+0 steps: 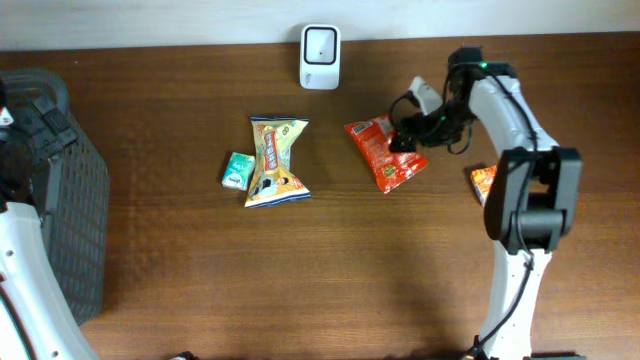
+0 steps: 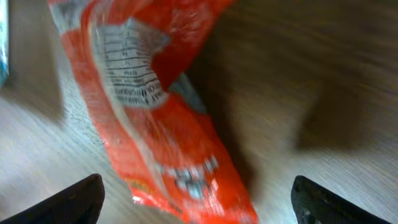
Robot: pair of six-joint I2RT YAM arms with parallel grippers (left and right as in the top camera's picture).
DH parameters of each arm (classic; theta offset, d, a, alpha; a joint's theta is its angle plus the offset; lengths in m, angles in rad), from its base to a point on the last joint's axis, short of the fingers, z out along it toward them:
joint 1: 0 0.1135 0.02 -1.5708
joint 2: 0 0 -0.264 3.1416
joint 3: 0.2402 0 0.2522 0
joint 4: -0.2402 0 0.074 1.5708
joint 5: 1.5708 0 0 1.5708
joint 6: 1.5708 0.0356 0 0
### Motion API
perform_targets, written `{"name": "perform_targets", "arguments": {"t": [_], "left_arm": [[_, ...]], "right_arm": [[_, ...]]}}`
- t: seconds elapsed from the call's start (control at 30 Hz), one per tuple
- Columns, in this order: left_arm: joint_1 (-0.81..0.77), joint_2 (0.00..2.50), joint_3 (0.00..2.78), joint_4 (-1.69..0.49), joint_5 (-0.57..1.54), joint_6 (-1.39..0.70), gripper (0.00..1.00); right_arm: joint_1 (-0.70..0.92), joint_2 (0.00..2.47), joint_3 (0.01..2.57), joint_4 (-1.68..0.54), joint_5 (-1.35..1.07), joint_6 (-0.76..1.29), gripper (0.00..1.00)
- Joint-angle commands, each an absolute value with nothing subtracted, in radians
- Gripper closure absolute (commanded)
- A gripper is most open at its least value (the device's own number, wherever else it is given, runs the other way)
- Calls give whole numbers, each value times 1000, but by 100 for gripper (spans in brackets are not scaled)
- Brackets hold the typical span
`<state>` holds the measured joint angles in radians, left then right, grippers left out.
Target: Scan the item barcode
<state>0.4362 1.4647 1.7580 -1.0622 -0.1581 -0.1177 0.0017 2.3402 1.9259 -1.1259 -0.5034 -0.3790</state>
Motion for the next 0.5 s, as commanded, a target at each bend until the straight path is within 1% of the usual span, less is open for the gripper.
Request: {"name": "perform_targets", "arguments": {"t": [0.0,0.13,0.2,0.27,0.3,0.33,0.37,0.4,0.47], "left_arm": [[440,1470,1761,-1061,-162,-127,1],[440,1470,1761,-1061,-162,-127,1],[440,1470,1761,-1061,-162,-127,1],[440,1470,1761,-1061,-162,-127,1],[440,1470,1761,-1061,-162,-127,1],[440,1470,1761,-1061,-162,-127,1],[440,1470,1761,-1061,-162,-127,1],[440,1470,1761,-1061,-162,-127,1],[440,1470,1761,-1061,-162,-127,1]], "right_arm": [[8,2386,1921,-1112,-625,-547,5],[17,2433,1921,-1081,-643,-546,10],[22,2453,1921,-1082,-645,-539,18],[22,2480,1921,-1096,-648,-509,40],[22,2493,1920,-1104,-647,-490,63],[22,2501,1920,-1113,-649,-480,82],[22,2514,1920,-1123,-648,-459,93],[22,2526,1920,-1128,-648,-445,96],[21,2533,1916,-1136,-651,-424,96]]}}
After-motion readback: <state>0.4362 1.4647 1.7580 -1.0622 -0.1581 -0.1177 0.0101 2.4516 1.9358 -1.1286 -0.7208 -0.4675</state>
